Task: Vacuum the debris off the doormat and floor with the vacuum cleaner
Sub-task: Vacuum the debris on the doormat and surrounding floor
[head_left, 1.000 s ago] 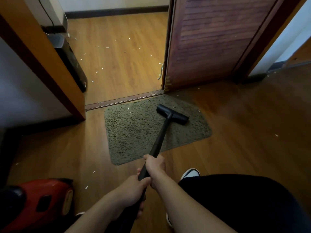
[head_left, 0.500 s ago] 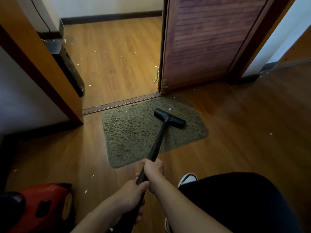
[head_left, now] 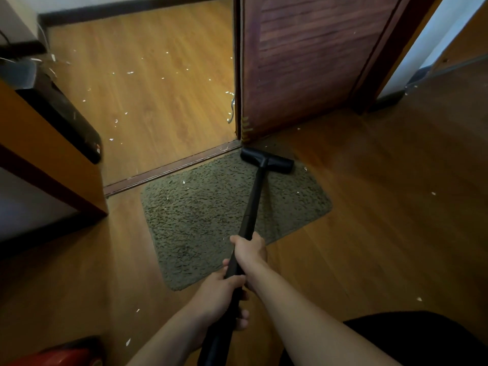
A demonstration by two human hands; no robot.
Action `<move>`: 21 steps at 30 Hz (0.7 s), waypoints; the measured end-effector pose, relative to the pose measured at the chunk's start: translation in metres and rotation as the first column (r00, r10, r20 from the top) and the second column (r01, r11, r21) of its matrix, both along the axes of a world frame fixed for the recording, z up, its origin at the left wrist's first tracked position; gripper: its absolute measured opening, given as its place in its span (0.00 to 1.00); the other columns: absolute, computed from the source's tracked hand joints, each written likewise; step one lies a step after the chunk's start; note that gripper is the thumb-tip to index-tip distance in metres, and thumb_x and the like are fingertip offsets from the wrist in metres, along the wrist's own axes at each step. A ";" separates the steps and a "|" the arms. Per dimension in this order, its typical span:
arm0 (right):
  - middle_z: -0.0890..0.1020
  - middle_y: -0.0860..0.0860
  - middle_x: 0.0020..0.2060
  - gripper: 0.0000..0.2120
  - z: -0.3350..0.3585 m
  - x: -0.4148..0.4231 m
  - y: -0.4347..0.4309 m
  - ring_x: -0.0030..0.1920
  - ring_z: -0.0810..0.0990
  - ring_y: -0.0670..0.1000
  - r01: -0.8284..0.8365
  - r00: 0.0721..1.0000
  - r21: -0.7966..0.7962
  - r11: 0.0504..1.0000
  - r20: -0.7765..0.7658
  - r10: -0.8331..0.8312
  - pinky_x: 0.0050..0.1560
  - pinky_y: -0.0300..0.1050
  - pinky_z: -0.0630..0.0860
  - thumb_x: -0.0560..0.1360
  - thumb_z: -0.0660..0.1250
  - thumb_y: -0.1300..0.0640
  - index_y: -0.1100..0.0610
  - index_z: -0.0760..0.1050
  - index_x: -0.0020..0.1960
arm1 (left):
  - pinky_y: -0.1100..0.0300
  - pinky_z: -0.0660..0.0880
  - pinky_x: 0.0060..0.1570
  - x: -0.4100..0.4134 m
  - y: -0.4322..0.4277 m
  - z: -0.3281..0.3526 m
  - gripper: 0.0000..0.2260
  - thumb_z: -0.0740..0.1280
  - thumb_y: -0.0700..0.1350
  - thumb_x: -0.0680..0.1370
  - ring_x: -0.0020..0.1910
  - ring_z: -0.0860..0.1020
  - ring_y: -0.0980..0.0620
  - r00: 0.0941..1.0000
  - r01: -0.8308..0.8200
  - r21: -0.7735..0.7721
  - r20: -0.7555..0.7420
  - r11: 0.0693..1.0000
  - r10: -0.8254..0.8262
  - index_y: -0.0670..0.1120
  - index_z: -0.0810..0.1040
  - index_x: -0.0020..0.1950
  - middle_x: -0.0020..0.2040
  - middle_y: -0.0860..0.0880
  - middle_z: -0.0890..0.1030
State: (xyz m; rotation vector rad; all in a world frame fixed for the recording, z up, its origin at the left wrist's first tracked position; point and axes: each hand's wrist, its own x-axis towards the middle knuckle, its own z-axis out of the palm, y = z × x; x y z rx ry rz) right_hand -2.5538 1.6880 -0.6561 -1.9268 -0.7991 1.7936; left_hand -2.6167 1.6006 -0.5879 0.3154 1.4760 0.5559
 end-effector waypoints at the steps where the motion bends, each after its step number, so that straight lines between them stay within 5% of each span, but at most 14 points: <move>1: 0.83 0.61 0.47 0.11 -0.001 0.000 0.004 0.24 0.81 0.52 0.001 1.000 -0.001 1.000 -0.004 -0.001 0.25 0.43 0.78 0.80 0.67 0.57 0.56 0.72 0.60 | 0.61 0.71 0.23 0.000 0.004 -0.001 0.06 0.61 0.44 0.83 0.22 0.73 0.49 1.000 0.014 0.006 -0.025 1.000 -0.013 0.42 0.72 0.53 0.38 0.41 0.74; 10: 0.83 0.60 0.45 0.11 0.010 0.011 -0.013 0.26 0.83 0.53 -0.040 0.999 -0.006 0.999 -0.033 0.040 0.28 0.46 0.81 0.79 0.67 0.58 0.57 0.72 0.60 | 0.64 0.68 0.23 0.014 -0.012 0.013 0.04 0.58 0.50 0.84 0.20 0.70 0.52 0.995 0.013 -0.011 -0.097 1.000 -0.014 0.52 0.68 0.51 0.34 0.44 0.70; 14: 0.85 0.59 0.44 0.13 0.018 0.022 -0.056 0.33 0.86 0.56 -0.070 0.997 -0.020 0.997 -0.025 0.069 0.41 0.56 0.86 0.77 0.69 0.55 0.56 0.73 0.60 | 0.64 0.68 0.21 0.026 -0.053 0.022 0.04 0.58 0.48 0.84 0.18 0.69 0.51 0.989 0.047 0.007 -0.141 0.999 -0.046 0.49 0.68 0.57 0.32 0.43 0.71; 21: 0.84 0.60 0.45 0.13 0.037 0.048 -0.127 0.25 0.84 0.53 -0.041 0.998 -0.060 0.997 -0.060 0.037 0.26 0.43 0.78 0.81 0.65 0.58 0.56 0.71 0.64 | 0.64 0.68 0.22 0.045 -0.115 0.050 0.03 0.57 0.48 0.84 0.21 0.70 0.50 0.980 0.127 -0.058 -0.150 0.990 -0.134 0.52 0.65 0.57 0.32 0.44 0.72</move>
